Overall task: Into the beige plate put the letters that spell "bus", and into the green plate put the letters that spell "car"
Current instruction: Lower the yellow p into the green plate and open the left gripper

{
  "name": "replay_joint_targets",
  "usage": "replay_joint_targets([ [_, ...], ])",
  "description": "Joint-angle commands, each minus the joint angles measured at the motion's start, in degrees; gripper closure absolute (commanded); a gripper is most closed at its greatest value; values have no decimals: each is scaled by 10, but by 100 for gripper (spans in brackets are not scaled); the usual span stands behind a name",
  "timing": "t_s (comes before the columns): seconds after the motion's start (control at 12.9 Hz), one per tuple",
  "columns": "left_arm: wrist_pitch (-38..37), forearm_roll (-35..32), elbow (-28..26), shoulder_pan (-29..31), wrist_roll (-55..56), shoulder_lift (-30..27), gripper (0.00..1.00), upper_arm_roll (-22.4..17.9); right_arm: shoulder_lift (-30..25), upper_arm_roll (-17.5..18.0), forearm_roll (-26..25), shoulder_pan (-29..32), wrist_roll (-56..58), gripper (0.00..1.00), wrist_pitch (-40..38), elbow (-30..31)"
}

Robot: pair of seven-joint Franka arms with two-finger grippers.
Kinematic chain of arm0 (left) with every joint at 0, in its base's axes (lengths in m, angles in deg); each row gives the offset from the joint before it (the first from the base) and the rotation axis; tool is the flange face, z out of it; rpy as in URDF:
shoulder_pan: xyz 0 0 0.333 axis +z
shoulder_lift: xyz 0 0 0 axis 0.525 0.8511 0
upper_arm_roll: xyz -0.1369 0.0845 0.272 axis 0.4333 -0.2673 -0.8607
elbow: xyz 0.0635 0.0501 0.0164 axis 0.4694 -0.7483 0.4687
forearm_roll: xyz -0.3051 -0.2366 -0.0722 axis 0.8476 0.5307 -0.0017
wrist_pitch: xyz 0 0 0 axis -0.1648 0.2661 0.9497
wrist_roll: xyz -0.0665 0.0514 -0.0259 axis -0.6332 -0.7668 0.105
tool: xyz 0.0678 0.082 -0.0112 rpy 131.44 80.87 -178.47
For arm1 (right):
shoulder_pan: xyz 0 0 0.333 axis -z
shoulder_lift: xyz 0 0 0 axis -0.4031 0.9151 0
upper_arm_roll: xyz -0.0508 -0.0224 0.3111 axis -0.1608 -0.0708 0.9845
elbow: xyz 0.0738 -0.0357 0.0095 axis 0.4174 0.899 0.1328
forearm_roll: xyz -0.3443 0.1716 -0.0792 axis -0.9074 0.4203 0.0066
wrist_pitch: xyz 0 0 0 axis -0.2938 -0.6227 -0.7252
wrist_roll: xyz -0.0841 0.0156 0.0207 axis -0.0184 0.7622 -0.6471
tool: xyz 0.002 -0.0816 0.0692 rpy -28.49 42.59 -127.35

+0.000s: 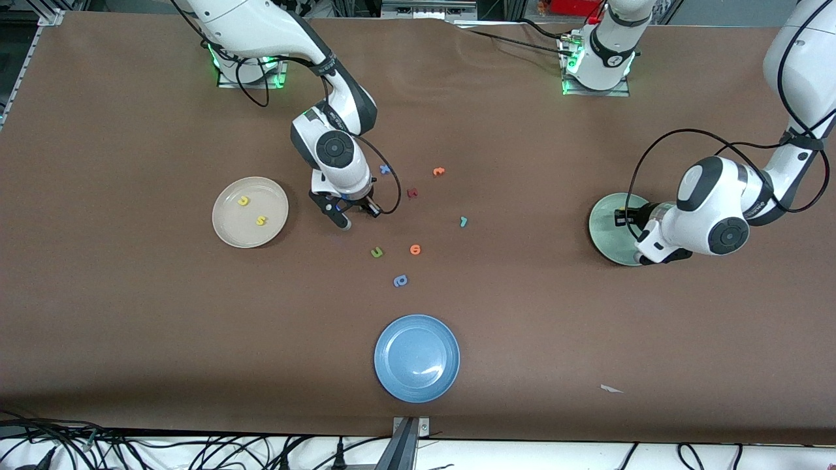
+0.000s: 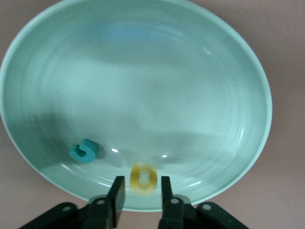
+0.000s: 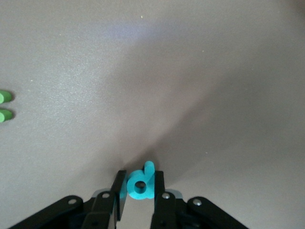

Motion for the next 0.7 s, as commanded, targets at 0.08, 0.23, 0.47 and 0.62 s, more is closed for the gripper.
replay_joint_targets([
  [0.08,-3,-9,21,0,-1,-8,0,6,22,-1,-1,-6,3,76,18,-1],
  [0.23,-3,-7,26,-3,21,-12,0,20,23,-1,-1,-6,3,76,19,-1],
  [0.47,-3,-7,26,-3,87,-13,0,66,26,-1,-1,-6,3,76,19,-1],
  [0.62,-1,-3,26,-8,144,-12,0,94,27,-2,-1,-6,3,76,23,-1],
])
